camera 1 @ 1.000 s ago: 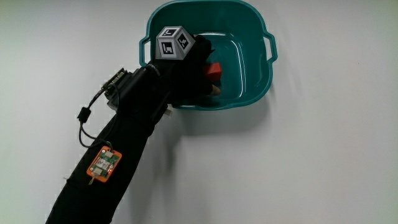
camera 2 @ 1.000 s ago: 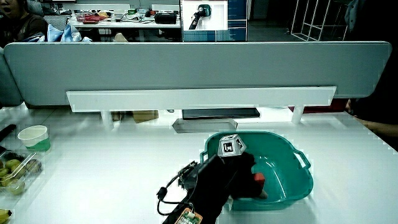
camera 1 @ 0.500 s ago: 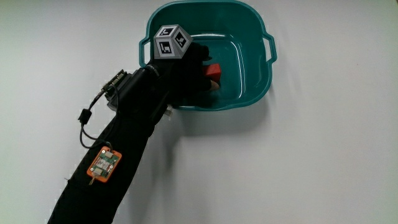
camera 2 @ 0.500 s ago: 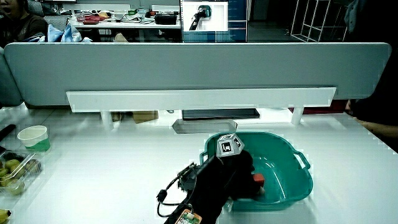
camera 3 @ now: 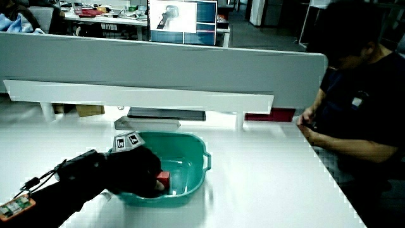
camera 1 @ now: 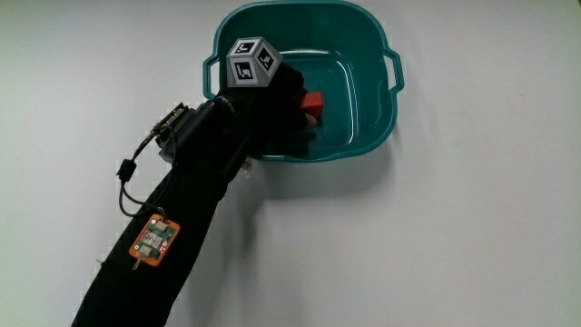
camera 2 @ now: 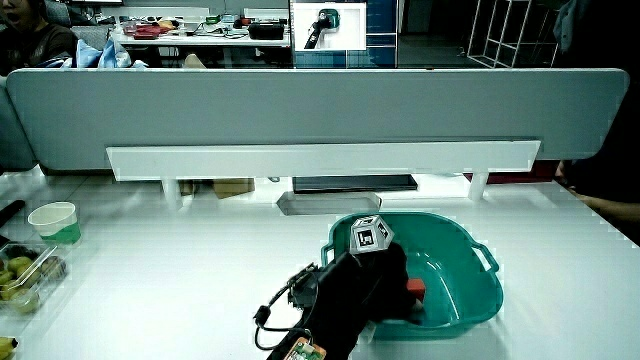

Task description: Pick red block

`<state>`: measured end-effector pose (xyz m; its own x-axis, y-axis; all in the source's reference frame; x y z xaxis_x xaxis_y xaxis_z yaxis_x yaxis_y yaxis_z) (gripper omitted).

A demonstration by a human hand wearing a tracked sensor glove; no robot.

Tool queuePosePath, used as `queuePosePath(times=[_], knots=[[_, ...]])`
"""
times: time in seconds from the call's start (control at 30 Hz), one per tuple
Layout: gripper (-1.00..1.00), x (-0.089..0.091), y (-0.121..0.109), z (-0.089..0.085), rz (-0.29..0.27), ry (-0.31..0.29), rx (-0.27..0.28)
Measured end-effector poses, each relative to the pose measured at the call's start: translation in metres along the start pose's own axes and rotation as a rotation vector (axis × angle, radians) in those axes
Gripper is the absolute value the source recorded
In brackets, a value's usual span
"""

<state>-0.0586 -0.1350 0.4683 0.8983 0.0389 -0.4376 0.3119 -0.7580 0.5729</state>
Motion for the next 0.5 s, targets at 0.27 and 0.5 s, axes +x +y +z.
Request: queuePosePath(times=[0.27, 0.5], knots=[[0.96, -0.0014, -0.0003, -0.0018, -0.020, 0.000, 0.040], [1.00, 0.0008, -0.0032, 0.0005, -0.047, -0.012, 0.073]])
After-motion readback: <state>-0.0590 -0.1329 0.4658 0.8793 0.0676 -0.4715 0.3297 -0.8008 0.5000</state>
